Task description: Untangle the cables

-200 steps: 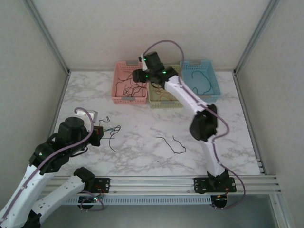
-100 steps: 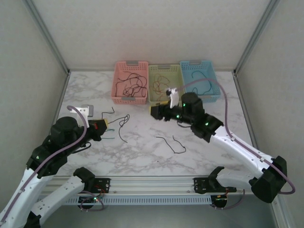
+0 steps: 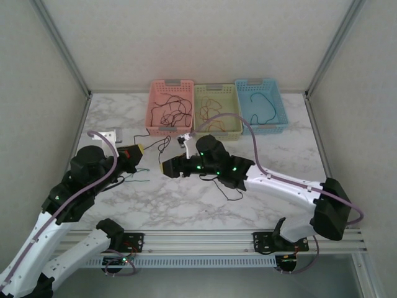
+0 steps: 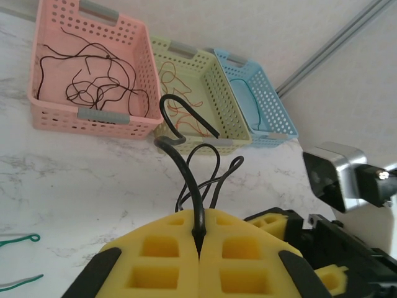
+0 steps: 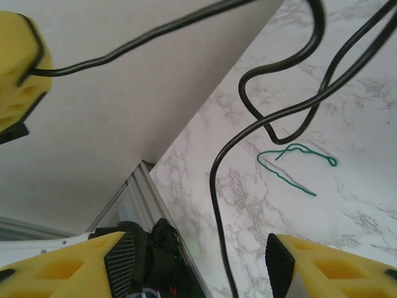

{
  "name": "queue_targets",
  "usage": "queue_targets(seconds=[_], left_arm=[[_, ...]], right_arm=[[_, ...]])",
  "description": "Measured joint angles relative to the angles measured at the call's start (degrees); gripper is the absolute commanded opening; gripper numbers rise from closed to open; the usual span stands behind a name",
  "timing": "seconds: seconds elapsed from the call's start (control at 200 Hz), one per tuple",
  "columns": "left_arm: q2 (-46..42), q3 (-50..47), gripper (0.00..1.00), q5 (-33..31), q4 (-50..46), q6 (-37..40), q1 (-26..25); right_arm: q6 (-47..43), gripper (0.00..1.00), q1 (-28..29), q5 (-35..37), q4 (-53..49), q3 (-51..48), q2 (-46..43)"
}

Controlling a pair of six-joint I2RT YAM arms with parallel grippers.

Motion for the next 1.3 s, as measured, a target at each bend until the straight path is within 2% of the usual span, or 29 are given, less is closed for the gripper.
queue_targets(seconds=[0.13,0.24,0.37,0.491,0.591,0.791,0.981,1.086,1.297], left_arm=[[-0.07,0.04,0.00,-0.02,0.00,0.00,0.00],[-0.07,0.04,0.00,-0.02,0.00,0.00,0.00],[-0.07,0.04,0.00,-0.02,0.00,0.00,0.00],[-0.07,0.07,0.00,-0.04,-0.02,0.02,0.00],[-0.09,0.26,0.00,-0.76,-0.70,0.26,0.00],[-0.70,4.72,0.00,-6.56,-6.19,3.50,0.00],[-3.21,8.61,0.00,-10.23,-10.14,6.80,0.00],[-3.52,8.63,0.00,-10.47,-11.50,7.34,0.00],[-1.40,7.50,0.00,-7.98,-10.43,7.28,0.00]], right_arm=[[-0.24,0.54,0.59,0.00,-0.07,2.40,3.32],[-0.39,0.42,0.66,0.00,-0.35,3.15,4.90],[-0.68,0.23,0.66,0.00,-1.33,3.17,5.49],[-1.79,0.00,0.68,-0.02,-1.77,3.17,5.49],[-2.25,0.00,0.68,0.96,-2.73,3.15,5.25],[-6.86,0.00,0.07,4.59,-6.80,-0.72,-0.04],[-9.97,0.00,-7.39,4.15,-8.22,-12.17,-9.68],[-10.62,0.00,-10.34,2.99,-9.03,-15.72,-12.39],[-10.49,0.00,-10.49,-0.22,-8.87,-15.61,-12.28]])
